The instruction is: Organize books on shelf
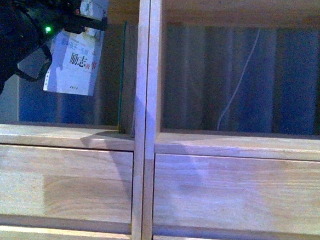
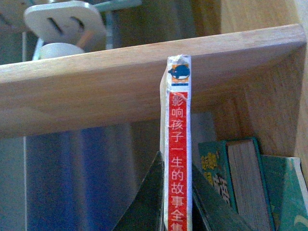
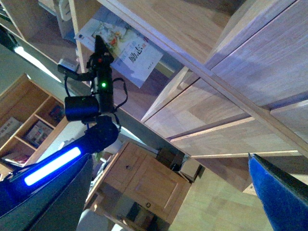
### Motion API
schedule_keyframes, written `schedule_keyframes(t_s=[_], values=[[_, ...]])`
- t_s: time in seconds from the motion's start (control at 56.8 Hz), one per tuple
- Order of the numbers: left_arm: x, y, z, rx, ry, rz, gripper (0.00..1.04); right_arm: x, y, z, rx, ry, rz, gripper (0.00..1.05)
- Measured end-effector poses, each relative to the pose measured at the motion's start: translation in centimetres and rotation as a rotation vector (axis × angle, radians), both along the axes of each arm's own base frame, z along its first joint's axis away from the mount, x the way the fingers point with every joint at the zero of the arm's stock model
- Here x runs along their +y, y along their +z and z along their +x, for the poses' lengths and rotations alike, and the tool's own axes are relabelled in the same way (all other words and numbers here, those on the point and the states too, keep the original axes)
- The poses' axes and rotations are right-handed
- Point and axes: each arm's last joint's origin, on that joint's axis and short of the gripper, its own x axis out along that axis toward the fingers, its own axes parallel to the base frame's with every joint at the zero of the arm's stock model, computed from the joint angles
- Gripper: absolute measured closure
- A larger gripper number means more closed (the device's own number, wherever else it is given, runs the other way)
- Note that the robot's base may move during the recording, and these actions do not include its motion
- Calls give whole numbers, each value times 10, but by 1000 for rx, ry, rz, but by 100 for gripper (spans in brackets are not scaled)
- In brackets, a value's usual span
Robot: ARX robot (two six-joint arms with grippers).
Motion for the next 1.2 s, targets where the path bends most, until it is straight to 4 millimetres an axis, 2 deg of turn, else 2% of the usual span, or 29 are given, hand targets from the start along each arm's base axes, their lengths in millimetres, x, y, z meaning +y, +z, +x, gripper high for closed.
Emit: schedule_keyframes(t_s=[0.158,0.422,0.668,0.792,0.844,0.95,1.073,1.196], values=[[0,-11,27,-29,7,-4,98,0,-1,0,5,1,3,7],[0,-27,59,-33,10,-40,98,0,-1,0,5,1,3,7],[-8,-46,76,25,-35,-82,98,0,-1,0,5,1,4,7],[-8,-69,82,84,-18,-95,98,0,-1,0,5,1,4,7],[-8,-71,82,88,-15,-98,98,0,-1,0,5,2,3,7],[-8,-79,83,119,1,-108,80,0,-1,0,5,0,4,7],[-12,-97,84,178,-11,-94,59,0,-1,0,5,1,4,7],[-14,-101,82,192,-32,-79,39,0,-1,0,5,1,4,7]])
